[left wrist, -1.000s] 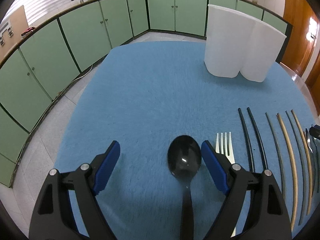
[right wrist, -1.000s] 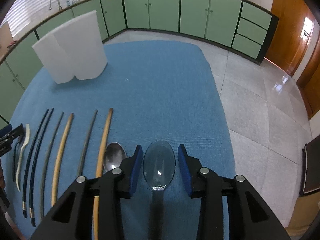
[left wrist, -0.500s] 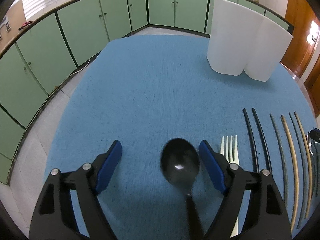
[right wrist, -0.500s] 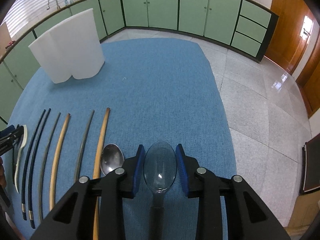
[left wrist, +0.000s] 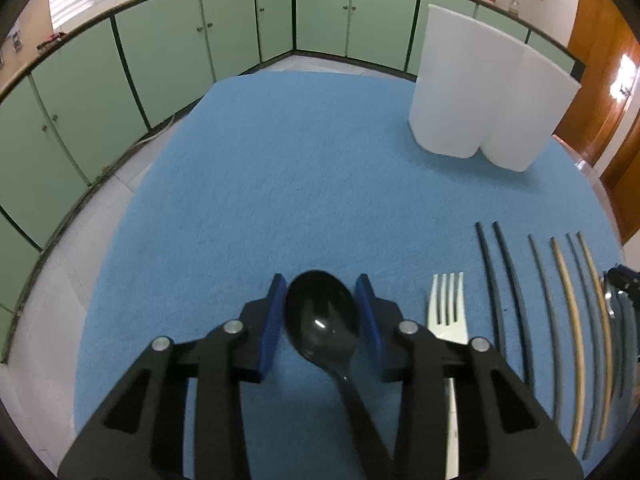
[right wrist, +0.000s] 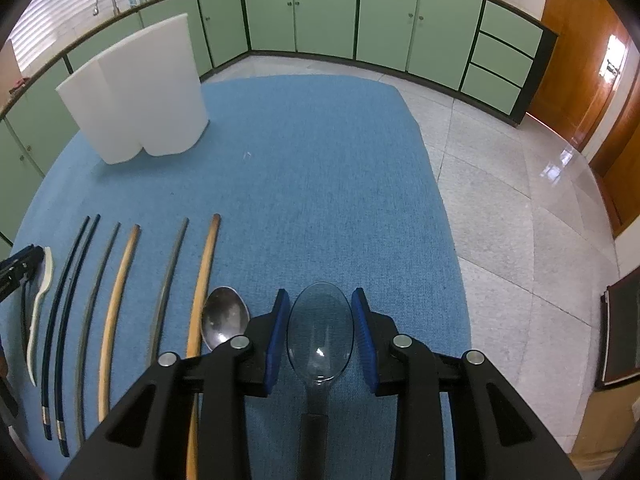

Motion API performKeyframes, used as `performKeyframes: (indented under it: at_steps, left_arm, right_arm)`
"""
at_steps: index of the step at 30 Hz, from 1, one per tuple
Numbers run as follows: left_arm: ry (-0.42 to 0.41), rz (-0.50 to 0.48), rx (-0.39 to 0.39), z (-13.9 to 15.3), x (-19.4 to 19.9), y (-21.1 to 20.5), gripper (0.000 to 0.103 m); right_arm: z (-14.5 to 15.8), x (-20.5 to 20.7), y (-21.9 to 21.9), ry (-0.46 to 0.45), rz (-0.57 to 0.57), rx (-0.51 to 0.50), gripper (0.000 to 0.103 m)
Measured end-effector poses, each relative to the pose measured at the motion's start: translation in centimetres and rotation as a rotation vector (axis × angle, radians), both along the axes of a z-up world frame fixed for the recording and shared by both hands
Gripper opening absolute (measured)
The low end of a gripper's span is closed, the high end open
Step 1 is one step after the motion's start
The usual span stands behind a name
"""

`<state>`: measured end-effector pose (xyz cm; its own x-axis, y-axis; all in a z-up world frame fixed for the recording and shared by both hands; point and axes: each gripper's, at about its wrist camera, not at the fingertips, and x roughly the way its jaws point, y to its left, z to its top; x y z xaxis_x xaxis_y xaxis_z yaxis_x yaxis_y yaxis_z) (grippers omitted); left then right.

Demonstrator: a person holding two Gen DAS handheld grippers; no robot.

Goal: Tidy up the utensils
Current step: 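Grasp the black plastic spoon with the left tool while the right tool grasps the clear plastic spoon, then carry the black spoon into the holder with the left tool while the right drops the clear spoon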

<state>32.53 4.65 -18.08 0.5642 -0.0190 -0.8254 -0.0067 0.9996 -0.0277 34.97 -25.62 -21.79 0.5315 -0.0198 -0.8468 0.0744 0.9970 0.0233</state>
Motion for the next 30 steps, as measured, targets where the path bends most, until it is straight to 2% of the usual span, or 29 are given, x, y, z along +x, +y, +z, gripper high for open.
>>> performKeyframes:
  at_steps: [1, 4, 10, 16, 22, 30]
  left_arm:
    - [-0.005, -0.008, -0.028, 0.2, 0.0, 0.1, 0.034]
    - [-0.038, -0.025, -0.041, 0.8, -0.6, 0.1, 0.034]
    - [-0.219, -0.066, -0.044, 4.5, -3.2, -0.2, 0.034]
    - [-0.366, -0.067, -0.049, 8.3, -4.6, -0.5, 0.034]
    - [-0.473, -0.081, -0.056, 11.4, -4.6, -0.8, 0.034]
    - [-0.591, -0.115, -0.067, 14.4, -1.5, -3.6, 0.034]
  right_arm:
    - [0.3, -0.2, 0.0, -0.014, 0.002, 0.007, 0.032]
    - [1.5, -1.2, -0.2, -0.068, 0.007, 0.023, 0.032]
    - [5.4, -3.3, -0.3, -0.205, 0.027, 0.055, 0.032]
    - [10.5, -4.7, -0.3, -0.34, 0.048, 0.062, 0.031]
    - [13.6, -4.8, 0.0, -0.423, 0.072, 0.087, 0.031]
    - [16.2, -2.0, 0.6, -0.49, 0.104, 0.125, 0.031]
